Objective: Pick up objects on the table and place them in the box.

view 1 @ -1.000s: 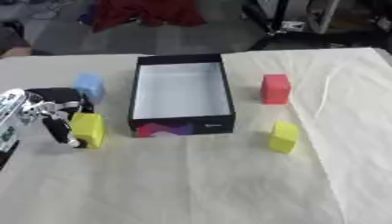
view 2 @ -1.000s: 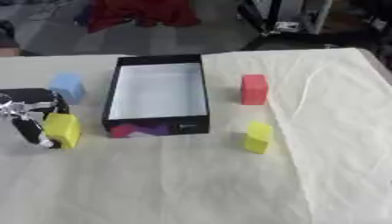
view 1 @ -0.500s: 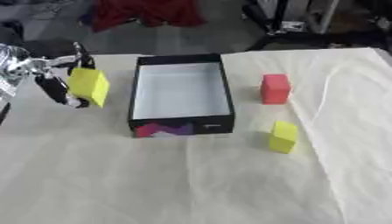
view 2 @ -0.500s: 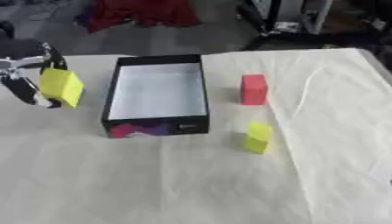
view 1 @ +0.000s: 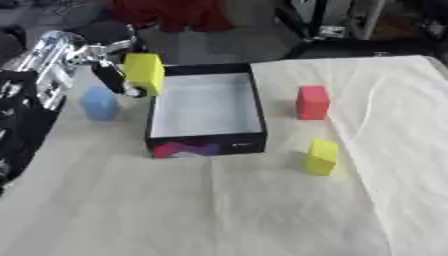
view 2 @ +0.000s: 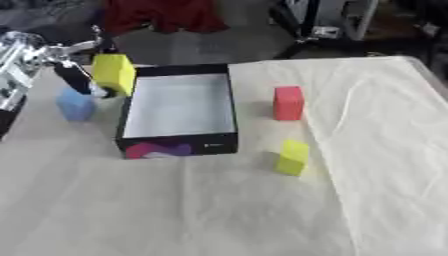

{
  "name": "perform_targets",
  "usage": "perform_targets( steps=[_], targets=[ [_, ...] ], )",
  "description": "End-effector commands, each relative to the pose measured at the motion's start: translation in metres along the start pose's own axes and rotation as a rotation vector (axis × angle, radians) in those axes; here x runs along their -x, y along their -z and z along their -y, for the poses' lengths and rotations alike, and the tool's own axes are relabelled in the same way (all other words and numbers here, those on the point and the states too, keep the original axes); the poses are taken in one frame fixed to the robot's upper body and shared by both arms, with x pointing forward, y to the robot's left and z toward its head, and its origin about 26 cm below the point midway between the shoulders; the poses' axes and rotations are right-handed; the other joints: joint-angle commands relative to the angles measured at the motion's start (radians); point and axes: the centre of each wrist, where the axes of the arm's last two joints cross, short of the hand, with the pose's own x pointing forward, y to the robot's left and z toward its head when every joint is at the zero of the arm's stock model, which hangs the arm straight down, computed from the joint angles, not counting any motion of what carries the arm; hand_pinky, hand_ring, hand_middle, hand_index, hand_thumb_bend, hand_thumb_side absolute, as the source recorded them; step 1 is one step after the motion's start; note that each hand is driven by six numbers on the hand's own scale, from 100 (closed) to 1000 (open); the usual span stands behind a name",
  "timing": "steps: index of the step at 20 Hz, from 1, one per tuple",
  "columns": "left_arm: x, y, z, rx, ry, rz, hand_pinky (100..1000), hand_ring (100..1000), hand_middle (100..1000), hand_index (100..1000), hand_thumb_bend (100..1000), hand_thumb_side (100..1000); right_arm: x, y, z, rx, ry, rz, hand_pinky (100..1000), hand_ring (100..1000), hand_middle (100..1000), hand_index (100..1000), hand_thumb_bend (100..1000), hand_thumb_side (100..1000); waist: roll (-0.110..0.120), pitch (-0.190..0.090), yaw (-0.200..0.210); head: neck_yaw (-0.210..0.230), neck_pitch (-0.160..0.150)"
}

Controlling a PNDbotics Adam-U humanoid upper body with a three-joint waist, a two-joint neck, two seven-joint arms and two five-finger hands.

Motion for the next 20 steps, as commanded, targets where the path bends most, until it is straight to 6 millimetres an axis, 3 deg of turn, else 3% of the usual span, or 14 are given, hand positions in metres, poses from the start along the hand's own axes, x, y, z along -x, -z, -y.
perform_targets(
  steps=[1, 3, 4, 8, 10, 13, 17, 20],
  targets=[
    [-0.010, 0.018, 0.001, -0.012, 0.040, -0.009, 649, 492, 453, 618, 497, 316, -0.008, 0.003, -0.001, -0.009, 0.013, 0.030, 763, 683, 637, 834, 100, 471, -0.007, -0.022, -0.007, 0.009, -0.002],
    [-0.016, 0.026, 0.009, 0.007, 0.055, -0.012, 680, 525, 487, 663, 573, 356, -0.008, 0.003, -0.001, -0.009, 0.016, 0.028, 763, 683, 637, 834, 100, 471, -0.008, -0.023, -0.014, 0.010, -0.002],
    [-0.019, 0.029, 0.015, 0.018, 0.060, -0.013, 730, 591, 558, 760, 735, 429, -0.008, 0.003, -0.001, -0.009, 0.017, 0.027, 763, 683, 637, 834, 100, 471, -0.009, -0.023, -0.016, 0.010, -0.002],
    [-0.028, 0.039, 0.034, 0.047, 0.066, -0.011, 814, 731, 729, 878, 916, 500, -0.008, 0.003, -0.002, -0.013, 0.023, 0.027, 764, 683, 637, 834, 100, 472, -0.011, -0.024, -0.017, 0.009, -0.002],
    [-0.030, 0.040, 0.040, 0.061, 0.071, -0.007, 832, 759, 763, 894, 982, 522, -0.008, 0.003, -0.002, -0.013, 0.023, 0.026, 764, 683, 637, 834, 100, 471, -0.012, -0.024, -0.016, 0.008, -0.002],
    [-0.026, 0.038, 0.041, 0.056, 0.064, -0.013, 834, 768, 780, 905, 1000, 555, -0.007, 0.002, -0.002, -0.011, 0.022, 0.024, 764, 683, 638, 834, 100, 472, -0.012, -0.024, -0.015, 0.006, -0.002],
    [0.000, 0.021, 0.012, -0.028, 0.023, -0.046, 830, 765, 783, 910, 1000, 572, -0.007, 0.002, -0.001, -0.008, 0.018, 0.024, 764, 683, 638, 834, 100, 472, -0.010, -0.027, -0.010, 0.001, -0.002],
    [0.027, -0.004, -0.029, -0.112, 0.002, -0.081, 834, 765, 785, 911, 1000, 583, -0.007, 0.002, 0.000, -0.008, 0.014, 0.022, 764, 684, 638, 834, 100, 473, -0.006, -0.029, -0.003, -0.005, -0.002]
  ],
)
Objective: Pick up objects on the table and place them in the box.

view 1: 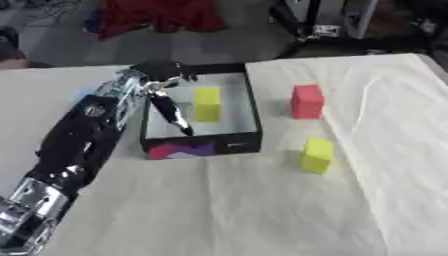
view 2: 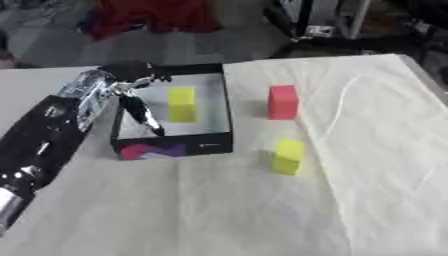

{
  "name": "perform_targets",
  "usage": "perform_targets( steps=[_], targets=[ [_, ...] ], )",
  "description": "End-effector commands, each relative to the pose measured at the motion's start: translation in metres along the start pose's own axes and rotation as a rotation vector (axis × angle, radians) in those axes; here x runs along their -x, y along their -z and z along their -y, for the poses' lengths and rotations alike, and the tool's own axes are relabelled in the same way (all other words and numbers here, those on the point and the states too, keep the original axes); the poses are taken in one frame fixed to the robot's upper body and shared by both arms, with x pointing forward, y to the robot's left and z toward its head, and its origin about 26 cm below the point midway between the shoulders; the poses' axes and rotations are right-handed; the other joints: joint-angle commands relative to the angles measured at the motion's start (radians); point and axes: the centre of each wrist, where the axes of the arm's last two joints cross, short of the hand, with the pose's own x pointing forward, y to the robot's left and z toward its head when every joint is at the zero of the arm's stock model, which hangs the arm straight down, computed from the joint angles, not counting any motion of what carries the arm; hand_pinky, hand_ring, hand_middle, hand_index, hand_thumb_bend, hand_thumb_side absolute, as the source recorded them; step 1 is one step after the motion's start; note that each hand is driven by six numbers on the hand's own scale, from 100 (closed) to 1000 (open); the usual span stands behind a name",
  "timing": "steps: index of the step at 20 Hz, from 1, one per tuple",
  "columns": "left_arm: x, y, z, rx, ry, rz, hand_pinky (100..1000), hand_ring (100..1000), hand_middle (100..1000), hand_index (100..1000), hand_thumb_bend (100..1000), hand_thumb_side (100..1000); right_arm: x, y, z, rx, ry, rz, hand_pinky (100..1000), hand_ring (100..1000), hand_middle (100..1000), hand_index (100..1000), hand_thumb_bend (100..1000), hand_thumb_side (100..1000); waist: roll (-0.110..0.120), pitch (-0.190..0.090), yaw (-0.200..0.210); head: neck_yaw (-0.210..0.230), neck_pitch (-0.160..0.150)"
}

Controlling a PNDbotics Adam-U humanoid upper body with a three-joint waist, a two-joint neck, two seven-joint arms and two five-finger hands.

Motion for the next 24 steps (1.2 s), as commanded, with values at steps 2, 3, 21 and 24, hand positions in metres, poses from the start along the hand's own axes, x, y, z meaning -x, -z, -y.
perform_targets(
  steps=[2, 3, 21, 24],
  targets=[
    [0.044, -0.040, -0.072, -0.155, -0.007, -0.085, 832, 762, 782, 910, 1000, 587, -0.008, 0.004, 0.002, -0.002, -0.005, 0.032, 765, 684, 638, 834, 100, 473, -0.003, -0.029, 0.008, -0.008, -0.002],
    [0.052, -0.049, -0.082, -0.181, -0.015, -0.111, 831, 762, 782, 910, 1000, 588, -0.008, 0.004, 0.003, -0.001, -0.006, 0.032, 765, 684, 638, 835, 100, 473, -0.002, -0.029, 0.011, -0.009, -0.002],
    [0.116, -0.057, 0.027, 0.159, -0.220, -0.457, 828, 756, 773, 888, 894, 455, -0.008, 0.003, 0.002, -0.011, 0.000, 0.028, 766, 683, 638, 835, 100, 479, 0.001, -0.025, 0.009, -0.024, -0.002],
    [0.117, -0.058, 0.035, 0.173, -0.221, -0.457, 832, 759, 775, 888, 875, 447, -0.008, 0.003, 0.001, -0.011, 0.001, 0.026, 766, 683, 637, 835, 100, 480, 0.003, -0.023, 0.003, -0.025, -0.002]
  ],
)
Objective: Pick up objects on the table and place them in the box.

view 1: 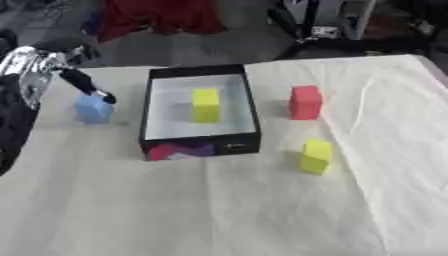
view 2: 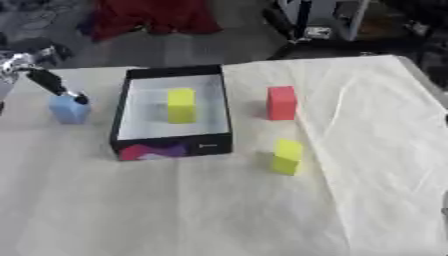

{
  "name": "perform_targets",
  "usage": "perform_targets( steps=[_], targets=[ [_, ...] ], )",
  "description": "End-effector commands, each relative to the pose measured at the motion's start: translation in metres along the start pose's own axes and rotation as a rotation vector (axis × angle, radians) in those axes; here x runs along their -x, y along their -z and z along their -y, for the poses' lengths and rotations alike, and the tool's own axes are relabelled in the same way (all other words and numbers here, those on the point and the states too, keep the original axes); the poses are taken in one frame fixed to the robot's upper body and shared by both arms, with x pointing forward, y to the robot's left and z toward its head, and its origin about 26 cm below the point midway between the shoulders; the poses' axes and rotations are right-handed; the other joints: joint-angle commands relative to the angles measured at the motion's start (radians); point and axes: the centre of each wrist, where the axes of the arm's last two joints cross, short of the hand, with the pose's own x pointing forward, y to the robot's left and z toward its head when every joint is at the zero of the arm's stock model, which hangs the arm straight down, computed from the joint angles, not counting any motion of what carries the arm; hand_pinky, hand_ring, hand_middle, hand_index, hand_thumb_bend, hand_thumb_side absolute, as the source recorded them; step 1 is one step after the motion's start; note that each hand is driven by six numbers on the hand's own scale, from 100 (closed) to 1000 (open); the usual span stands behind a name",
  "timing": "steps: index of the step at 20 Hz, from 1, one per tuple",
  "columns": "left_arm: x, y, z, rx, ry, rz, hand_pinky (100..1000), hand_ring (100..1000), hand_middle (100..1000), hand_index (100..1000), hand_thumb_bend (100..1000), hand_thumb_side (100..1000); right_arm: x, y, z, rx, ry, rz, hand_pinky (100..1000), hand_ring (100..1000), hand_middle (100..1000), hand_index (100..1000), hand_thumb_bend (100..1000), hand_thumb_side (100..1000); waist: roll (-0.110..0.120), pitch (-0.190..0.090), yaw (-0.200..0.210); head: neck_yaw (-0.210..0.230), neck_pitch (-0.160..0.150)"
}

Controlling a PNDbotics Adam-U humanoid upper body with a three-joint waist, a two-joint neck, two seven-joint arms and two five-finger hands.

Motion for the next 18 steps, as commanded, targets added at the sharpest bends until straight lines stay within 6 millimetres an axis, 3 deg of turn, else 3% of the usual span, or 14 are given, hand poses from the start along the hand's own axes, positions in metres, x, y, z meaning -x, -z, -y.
perform_targets(
  steps=[1, 11, 18],
  targets=[
    [0.010, -0.003, -0.008, -0.017, 0.010, -0.016, 836, 762, 778, 888, 844, 438, -0.008, 0.004, 0.001, -0.010, 0.002, 0.031, 766, 683, 637, 835, 100, 481, 0.003, -0.017, -0.004, -0.004, -0.002],
    [0.024, -0.006, -0.008, 0.052, 0.052, -0.032, 858, 772, 773, 881, 629, 276, -0.009, 0.005, 0.000, -0.015, 0.008, 0.035, 766, 683, 637, 835, 100, 479, 0.003, 0.005, -0.025, -0.004, -0.002],
    [0.033, -0.013, -0.018, 0.046, 0.129, -0.079, 873, 778, 775, 878, 558, 256, -0.009, 0.006, -0.001, -0.015, 0.011, 0.038, 767, 683, 637, 836, 100, 486, 0.005, 0.021, -0.034, -0.007, -0.002]
  ],
)
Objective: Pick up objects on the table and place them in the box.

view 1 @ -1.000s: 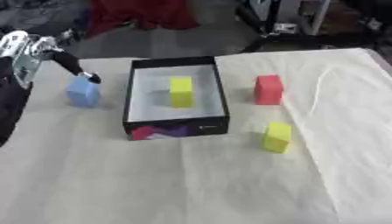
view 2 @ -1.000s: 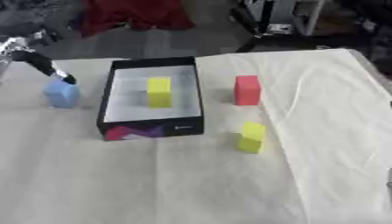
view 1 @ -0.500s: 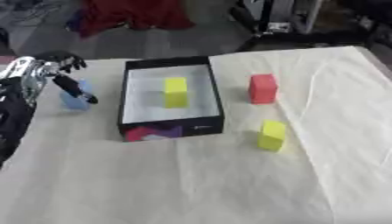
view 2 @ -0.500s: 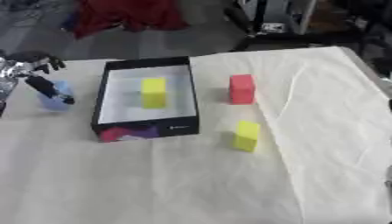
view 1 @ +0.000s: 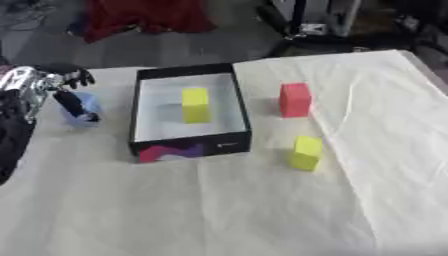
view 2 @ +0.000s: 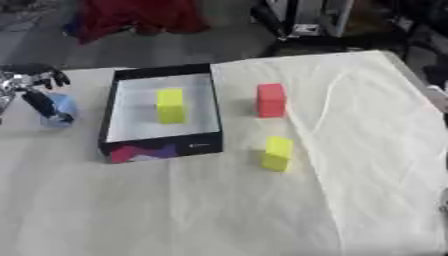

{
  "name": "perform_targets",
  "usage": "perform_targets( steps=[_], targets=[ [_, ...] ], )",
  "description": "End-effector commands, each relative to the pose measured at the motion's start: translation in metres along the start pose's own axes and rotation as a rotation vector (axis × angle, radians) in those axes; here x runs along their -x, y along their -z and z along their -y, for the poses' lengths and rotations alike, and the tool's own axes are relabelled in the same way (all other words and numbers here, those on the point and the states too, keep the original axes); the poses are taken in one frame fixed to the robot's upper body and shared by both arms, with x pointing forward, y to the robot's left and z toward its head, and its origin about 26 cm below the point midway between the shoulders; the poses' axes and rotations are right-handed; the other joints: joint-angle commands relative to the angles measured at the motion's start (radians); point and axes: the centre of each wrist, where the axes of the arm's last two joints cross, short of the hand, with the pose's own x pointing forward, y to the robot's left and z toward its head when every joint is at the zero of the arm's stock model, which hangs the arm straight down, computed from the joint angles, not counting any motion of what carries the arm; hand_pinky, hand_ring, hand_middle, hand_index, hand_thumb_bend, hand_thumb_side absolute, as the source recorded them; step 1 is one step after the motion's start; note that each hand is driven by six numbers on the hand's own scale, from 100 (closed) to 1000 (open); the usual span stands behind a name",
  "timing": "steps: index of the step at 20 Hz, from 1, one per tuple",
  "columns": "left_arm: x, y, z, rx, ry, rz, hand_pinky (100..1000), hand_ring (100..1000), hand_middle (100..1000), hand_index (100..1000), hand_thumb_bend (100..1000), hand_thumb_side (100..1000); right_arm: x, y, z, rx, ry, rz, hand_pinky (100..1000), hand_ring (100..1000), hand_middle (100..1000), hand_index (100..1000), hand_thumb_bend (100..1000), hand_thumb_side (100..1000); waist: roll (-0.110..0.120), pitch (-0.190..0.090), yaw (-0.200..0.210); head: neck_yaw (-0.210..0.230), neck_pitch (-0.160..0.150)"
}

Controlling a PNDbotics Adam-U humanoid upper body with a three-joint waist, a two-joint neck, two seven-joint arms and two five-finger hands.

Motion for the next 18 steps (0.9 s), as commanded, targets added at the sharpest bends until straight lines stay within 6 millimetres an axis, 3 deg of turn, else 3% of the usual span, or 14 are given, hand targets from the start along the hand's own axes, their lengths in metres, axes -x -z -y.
perform_targets(
  steps=[1, 15, 18],
  targets=[
    [0.018, -0.012, -0.021, -0.046, 0.039, -0.059, 876, 783, 778, 880, 561, 256, -0.009, 0.005, 0.000, -0.011, 0.003, 0.039, 767, 683, 637, 836, 100, 487, 0.004, 0.008, -0.003, -0.003, -0.002],
    [0.022, -0.010, -0.008, 0.077, 0.126, -0.094, 880, 775, 761, 859, 475, 167, -0.009, 0.006, -0.001, -0.014, 0.009, 0.037, 768, 683, 636, 836, 100, 491, 0.000, 0.012, -0.004, -0.003, -0.002],
    [0.021, -0.008, -0.003, 0.093, 0.143, -0.098, 866, 742, 720, 826, 394, 155, -0.009, 0.006, -0.001, -0.016, 0.009, 0.036, 768, 683, 635, 836, 100, 491, -0.001, 0.012, -0.003, -0.004, -0.002]
  ],
)
